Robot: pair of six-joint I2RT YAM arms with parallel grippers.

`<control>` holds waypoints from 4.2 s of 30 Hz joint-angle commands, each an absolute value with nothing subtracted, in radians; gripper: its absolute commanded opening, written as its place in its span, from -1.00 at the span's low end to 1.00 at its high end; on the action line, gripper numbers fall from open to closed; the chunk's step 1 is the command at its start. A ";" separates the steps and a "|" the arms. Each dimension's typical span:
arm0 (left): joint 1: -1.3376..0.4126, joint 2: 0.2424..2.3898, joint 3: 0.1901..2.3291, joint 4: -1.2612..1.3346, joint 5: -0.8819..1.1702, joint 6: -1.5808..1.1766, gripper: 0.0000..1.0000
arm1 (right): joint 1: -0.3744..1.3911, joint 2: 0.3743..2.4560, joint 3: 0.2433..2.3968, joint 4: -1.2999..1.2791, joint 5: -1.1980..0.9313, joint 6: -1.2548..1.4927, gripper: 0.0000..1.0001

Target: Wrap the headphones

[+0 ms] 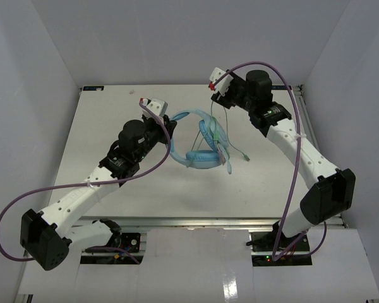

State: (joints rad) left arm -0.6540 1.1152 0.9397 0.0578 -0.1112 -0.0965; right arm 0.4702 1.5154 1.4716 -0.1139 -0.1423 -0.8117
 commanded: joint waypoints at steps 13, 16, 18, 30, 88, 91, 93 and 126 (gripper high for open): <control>-0.655 1.104 1.143 0.133 -0.060 -0.363 -1.00 | 0.307 1.628 1.515 -0.108 -0.705 -0.357 0.20; -0.655 1.139 1.199 0.102 -0.069 -0.411 -1.00 | 0.278 1.654 1.471 -0.001 -0.939 -0.203 0.21; -0.655 1.154 1.226 0.093 -0.066 -0.432 -1.00 | 0.273 1.662 1.436 0.106 -1.037 -0.102 0.22; -0.655 1.213 1.343 0.059 -0.077 -0.514 -1.00 | 0.324 1.731 1.275 0.681 -1.250 0.389 0.28; -0.645 1.469 1.575 0.280 -0.669 -0.247 -1.00 | 0.585 1.260 0.798 0.436 -1.238 0.044 -0.20; -0.644 1.485 1.578 0.282 -0.688 -0.217 -1.00 | 0.589 1.247 0.843 0.290 -1.201 -0.063 -0.40; -0.643 1.492 1.574 0.279 -0.696 -0.206 -1.00 | 0.591 1.244 0.864 0.206 -1.167 -0.120 -0.44; -0.629 1.451 1.216 -0.005 -0.522 -0.225 -1.00 | 0.825 1.299 1.420 -0.592 0.189 -0.959 -0.72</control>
State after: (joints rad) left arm -0.6319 1.5238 1.2212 -0.0467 -0.5824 -0.1717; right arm 0.7941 1.3037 1.4248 -0.6508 -0.0213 -0.8662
